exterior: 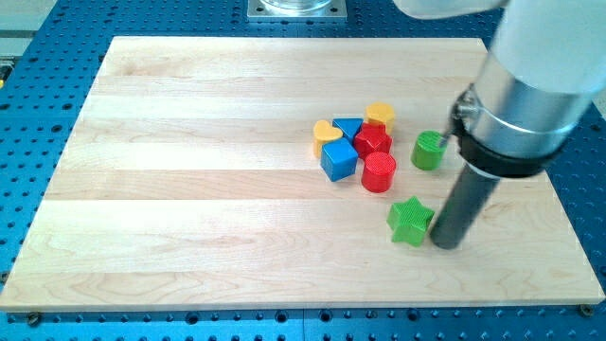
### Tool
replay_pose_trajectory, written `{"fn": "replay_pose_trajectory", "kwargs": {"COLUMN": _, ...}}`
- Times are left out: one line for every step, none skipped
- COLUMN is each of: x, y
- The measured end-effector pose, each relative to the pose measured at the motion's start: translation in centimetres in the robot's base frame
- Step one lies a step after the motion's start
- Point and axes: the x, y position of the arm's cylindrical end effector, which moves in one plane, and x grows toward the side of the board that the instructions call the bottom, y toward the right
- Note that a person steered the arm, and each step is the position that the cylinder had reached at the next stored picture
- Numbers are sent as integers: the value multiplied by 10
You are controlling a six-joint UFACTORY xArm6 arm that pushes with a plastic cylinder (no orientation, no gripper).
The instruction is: Slide the green star to the bottom left side of the board
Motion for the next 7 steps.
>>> {"fn": "replay_pose_trajectory", "kwargs": {"x": -2, "y": -60}}
{"fn": "replay_pose_trajectory", "kwargs": {"x": -2, "y": -100}}
{"fn": "replay_pose_trajectory", "kwargs": {"x": -5, "y": -66}}
{"fn": "replay_pose_trajectory", "kwargs": {"x": -25, "y": -71}}
{"fn": "replay_pose_trajectory", "kwargs": {"x": -14, "y": -141}}
{"fn": "replay_pose_trajectory", "kwargs": {"x": -2, "y": -221}}
{"fn": "replay_pose_trajectory", "kwargs": {"x": -14, "y": -197}}
